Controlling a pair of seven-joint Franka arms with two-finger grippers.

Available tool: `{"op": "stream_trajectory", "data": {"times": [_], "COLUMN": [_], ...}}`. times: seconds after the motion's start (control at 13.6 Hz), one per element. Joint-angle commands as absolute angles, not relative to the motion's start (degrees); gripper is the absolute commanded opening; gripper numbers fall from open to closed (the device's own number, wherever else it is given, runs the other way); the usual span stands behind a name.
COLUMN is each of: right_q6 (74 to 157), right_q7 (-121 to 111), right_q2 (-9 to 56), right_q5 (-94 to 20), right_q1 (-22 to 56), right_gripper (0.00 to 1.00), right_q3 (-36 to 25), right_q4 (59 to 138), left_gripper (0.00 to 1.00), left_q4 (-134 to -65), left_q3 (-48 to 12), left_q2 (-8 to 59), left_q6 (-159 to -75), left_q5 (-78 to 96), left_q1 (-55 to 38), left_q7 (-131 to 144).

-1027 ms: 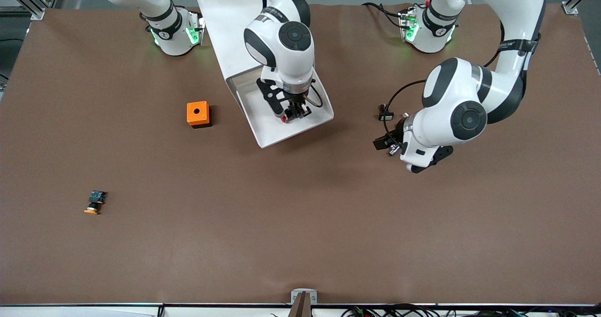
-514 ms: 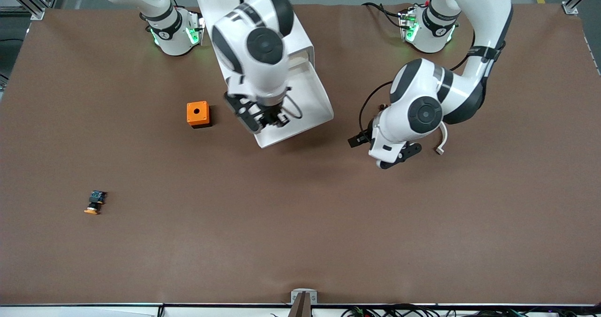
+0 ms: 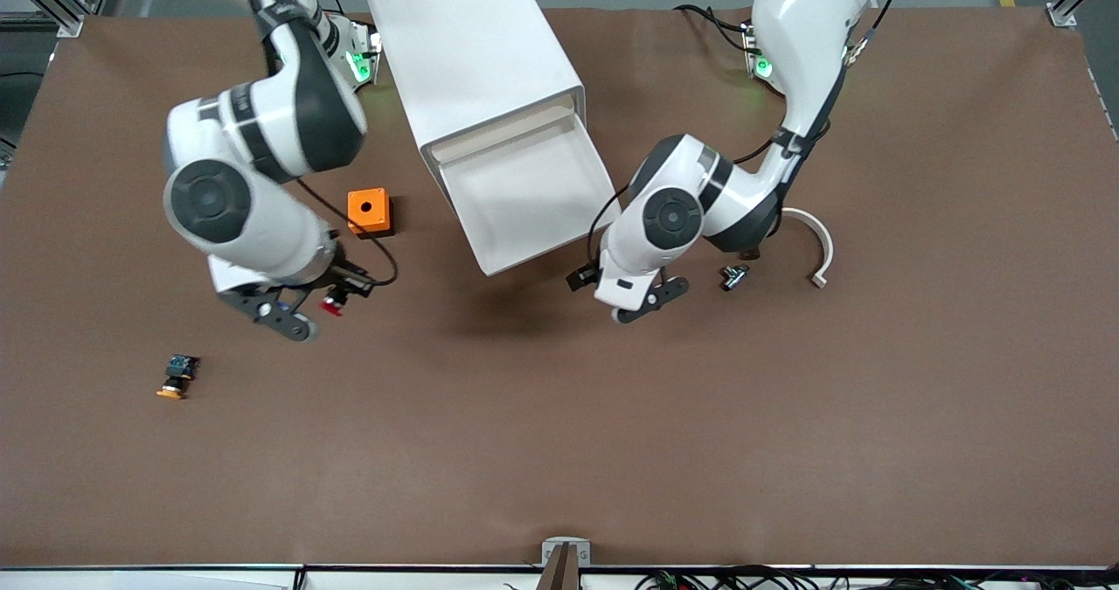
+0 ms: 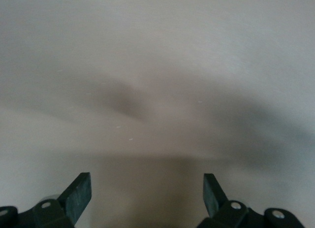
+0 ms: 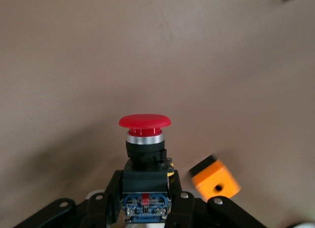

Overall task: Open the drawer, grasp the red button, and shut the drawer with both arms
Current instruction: 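Lift the red button out while the left gripper reaches the drawer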

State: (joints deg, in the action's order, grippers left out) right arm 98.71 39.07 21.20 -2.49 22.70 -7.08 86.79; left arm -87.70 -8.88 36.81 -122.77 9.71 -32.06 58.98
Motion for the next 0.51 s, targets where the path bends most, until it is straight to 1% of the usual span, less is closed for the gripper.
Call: {"op": "stream_trajectory", "data": {"times": [0.0, 0.22, 0.37, 0.44], "right_q6": [105.52, 115.63, 119.86, 121.54], "right_q7": [23.88, 11.11, 6.09, 4.24], "right_q2": [20.04, 20.65, 23.19, 24.51], "right_q5": [-3.16, -3.16, -2.99, -2.9], "right_q1": [15.41, 9.07, 5.9, 4.41], "right_gripper": [0.0, 0.0, 0.0, 0.0], "right_q3": [-5.89, -5.98, -5.98, -5.98], "right_q4": [93.4, 99.48, 100.19, 100.2], "left_gripper": [1.0, 1.0, 1.0, 1.0], "left_q4": [-84.11, -84.11, -84.11, -84.2], "left_q3": [-8.7, -8.7, -8.88, -9.92], "left_q2": [38.49, 39.55, 39.38, 39.2], "left_q6": [-121.73, -121.82, -121.82, -121.73], "left_q5": [4.32, 4.22, 4.66, 5.01], "left_q1": [-35.59, -38.75, -39.37, -39.72], "left_q7": [58.97, 60.02, 60.47, 60.9]}}
